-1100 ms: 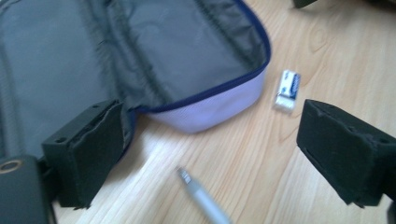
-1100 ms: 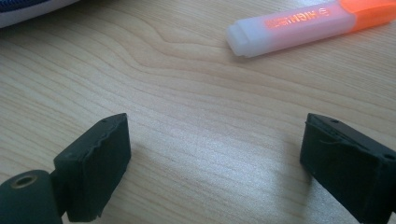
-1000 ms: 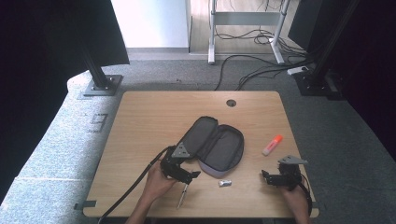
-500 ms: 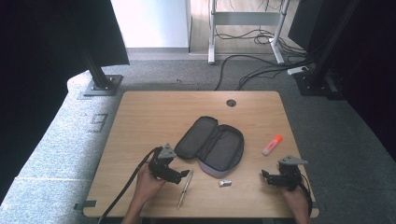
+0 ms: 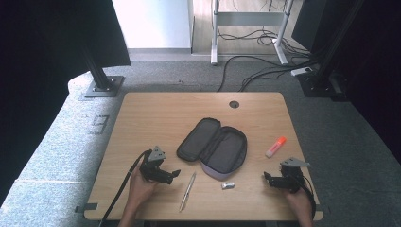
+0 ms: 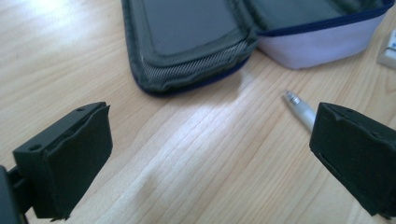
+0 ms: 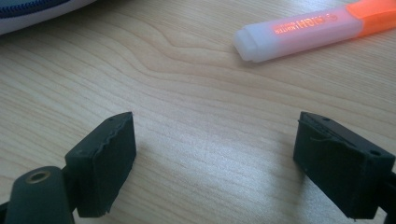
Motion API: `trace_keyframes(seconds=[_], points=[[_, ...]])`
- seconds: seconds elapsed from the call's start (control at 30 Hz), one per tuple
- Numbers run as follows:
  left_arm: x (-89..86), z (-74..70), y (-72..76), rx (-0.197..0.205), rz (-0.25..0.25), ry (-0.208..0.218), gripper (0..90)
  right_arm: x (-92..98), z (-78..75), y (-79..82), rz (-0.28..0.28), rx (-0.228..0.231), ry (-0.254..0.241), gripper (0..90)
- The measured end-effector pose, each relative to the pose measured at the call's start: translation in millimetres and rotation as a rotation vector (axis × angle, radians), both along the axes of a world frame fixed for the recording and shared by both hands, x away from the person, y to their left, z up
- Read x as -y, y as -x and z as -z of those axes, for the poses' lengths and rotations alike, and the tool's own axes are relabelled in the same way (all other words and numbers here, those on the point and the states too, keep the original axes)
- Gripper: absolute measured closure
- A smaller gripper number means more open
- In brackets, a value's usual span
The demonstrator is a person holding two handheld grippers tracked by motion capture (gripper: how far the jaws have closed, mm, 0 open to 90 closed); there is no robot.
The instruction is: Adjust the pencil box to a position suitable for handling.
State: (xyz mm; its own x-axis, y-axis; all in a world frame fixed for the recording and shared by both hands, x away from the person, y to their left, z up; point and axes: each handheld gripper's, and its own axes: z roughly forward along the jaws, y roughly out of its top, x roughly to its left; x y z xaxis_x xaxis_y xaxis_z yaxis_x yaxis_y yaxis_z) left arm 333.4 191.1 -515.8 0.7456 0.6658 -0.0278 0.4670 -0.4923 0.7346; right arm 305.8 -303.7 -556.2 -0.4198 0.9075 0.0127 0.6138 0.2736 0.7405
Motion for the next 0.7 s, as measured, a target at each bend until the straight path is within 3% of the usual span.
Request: trace_keyframes(seconds=[0.4,0.7], points=[[-12.3,24.9,-7.1,-0.015,-0.025,-0.055,0.0,-1.6,0.1,-0.8,0.005,-0.004,-0.001,11.3],[-15.5,32.4,-8.7,-0.006,-0.049,-0.112,0.0,-3.2,0.5,-1.5,-0.024,-0.013,0.005,6.3]])
